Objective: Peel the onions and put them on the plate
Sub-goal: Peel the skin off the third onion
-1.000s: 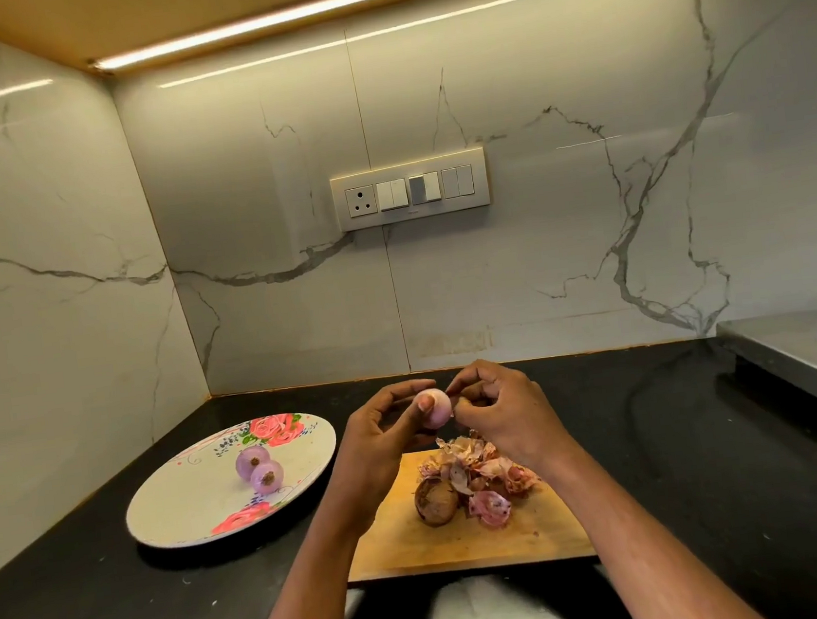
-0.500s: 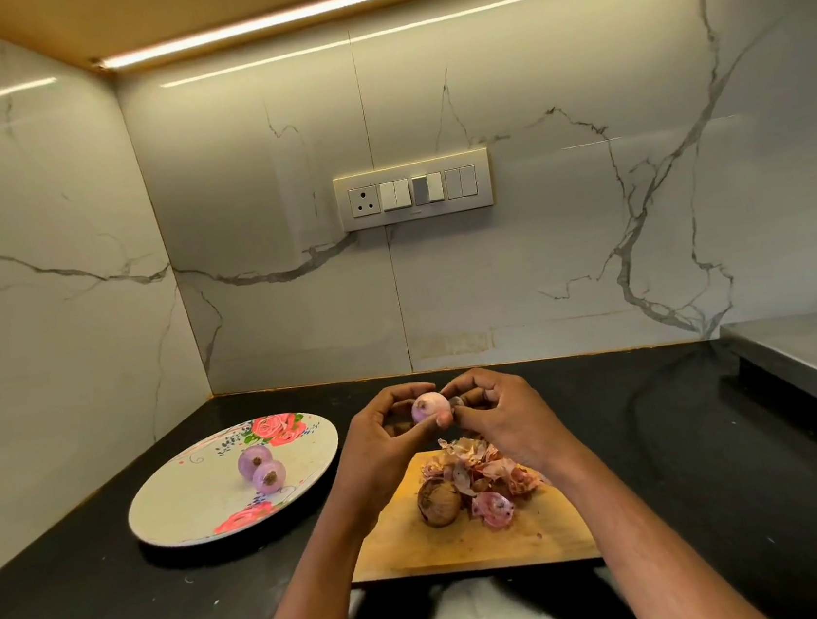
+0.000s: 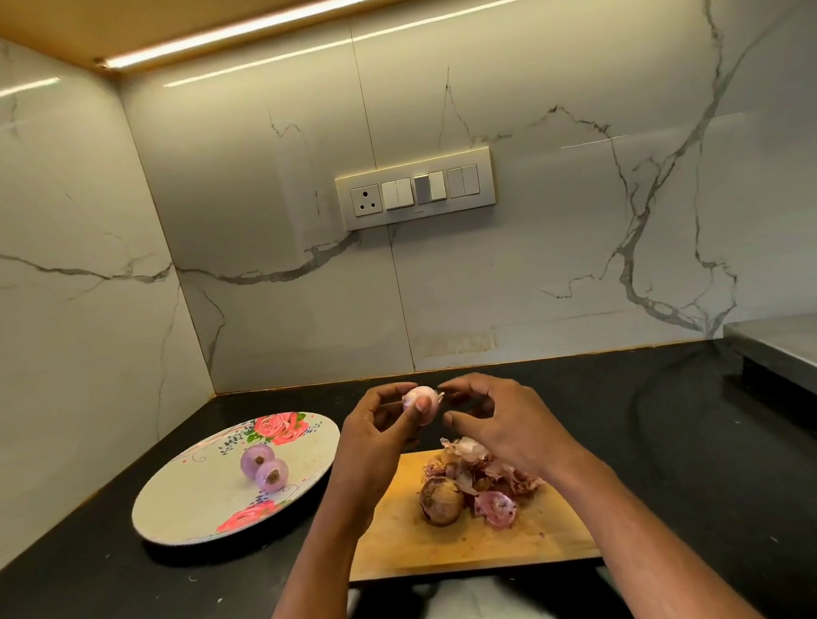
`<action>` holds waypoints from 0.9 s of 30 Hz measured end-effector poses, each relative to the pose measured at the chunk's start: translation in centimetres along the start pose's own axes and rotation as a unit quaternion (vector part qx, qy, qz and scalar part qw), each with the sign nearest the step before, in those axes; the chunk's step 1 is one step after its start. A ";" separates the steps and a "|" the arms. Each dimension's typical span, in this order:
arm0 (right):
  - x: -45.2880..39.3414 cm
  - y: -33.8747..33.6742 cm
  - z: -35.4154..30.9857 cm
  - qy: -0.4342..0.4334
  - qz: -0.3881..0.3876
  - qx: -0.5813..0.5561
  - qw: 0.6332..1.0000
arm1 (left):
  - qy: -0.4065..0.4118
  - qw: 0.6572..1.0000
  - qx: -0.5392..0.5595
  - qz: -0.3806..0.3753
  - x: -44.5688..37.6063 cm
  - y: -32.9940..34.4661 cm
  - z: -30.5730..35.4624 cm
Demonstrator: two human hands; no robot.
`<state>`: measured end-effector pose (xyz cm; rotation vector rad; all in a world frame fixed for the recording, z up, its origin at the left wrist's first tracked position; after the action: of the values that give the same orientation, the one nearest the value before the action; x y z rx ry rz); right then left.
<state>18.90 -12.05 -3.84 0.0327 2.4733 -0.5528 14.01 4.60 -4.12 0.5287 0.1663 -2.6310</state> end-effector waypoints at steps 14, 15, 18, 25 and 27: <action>0.3 -0.8 -0.8 -0.005 0.069 -0.060 0.996 | -0.018 0.999 0.009 -0.032 0.3 0.5 0.0; 0.3 -0.8 -1.0 -0.014 0.080 -0.051 0.995 | -0.020 0.999 0.009 -0.033 0.3 0.6 0.0; 0.4 -0.5 -1.5 -0.036 0.107 -0.031 0.993 | -0.038 0.998 0.019 -0.037 0.3 0.7 -0.1; 0.2 0.7 -1.6 0.084 0.099 -0.209 0.969 | -0.106 0.982 0.147 -0.046 0.4 0.9 0.4; 0.4 0.8 -1.8 0.115 0.098 -0.254 0.955 | -0.114 0.978 0.168 -0.040 0.4 0.8 0.4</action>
<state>17.70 -10.63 -3.04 0.1410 2.7240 0.1909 13.89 3.66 -3.92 0.3255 -0.3413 -2.7874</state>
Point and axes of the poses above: each hand's wrist, its own x-axis away from the middle knuckle, its own y-axis out of the palm, z = x × y, the point moved 5 cm from there along -x, towards the middle knuckle, and after that the axes turned 15 degrees about z, right-handed, at the moved point
